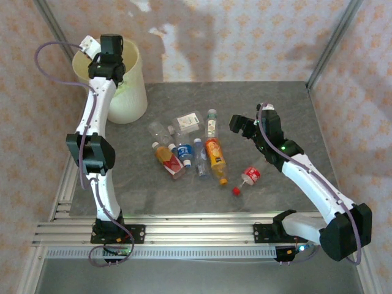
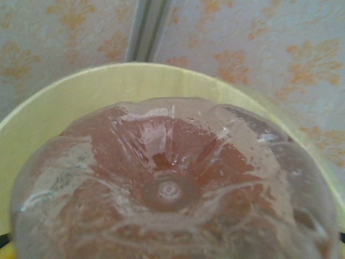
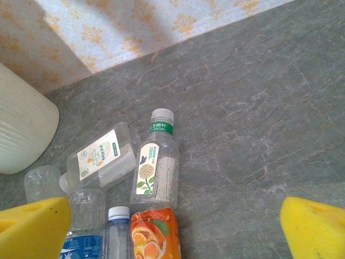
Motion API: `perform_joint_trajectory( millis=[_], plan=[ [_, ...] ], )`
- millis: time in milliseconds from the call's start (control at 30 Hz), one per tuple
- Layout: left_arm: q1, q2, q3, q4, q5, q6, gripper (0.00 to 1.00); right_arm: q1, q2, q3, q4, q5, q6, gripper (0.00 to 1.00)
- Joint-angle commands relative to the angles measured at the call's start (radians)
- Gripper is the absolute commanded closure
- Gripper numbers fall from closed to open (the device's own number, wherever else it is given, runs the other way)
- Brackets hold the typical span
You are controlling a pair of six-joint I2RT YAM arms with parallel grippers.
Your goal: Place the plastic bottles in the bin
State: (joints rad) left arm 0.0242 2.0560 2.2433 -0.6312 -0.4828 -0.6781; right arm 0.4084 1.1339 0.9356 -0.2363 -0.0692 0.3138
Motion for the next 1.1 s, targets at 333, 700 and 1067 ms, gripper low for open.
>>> perform_joint_trajectory(
  millis=[333,700,1067],
  plan=[
    [0.013,-0.027,0.022,-0.144,-0.061,-0.177,0.15,-0.007,-0.026,0.008,-0.026,0.023,-0.019,0.01],
    [0.011,-0.079,-0.009,-0.071,0.095,-0.157,0.09,-0.007,-0.011,-0.040,0.035,0.009,-0.014,0.01],
    [-0.021,-0.179,-0.094,0.026,0.225,-0.099,0.00,-0.002,0.002,-0.146,0.043,-0.117,-0.007,0.01]
  ],
)
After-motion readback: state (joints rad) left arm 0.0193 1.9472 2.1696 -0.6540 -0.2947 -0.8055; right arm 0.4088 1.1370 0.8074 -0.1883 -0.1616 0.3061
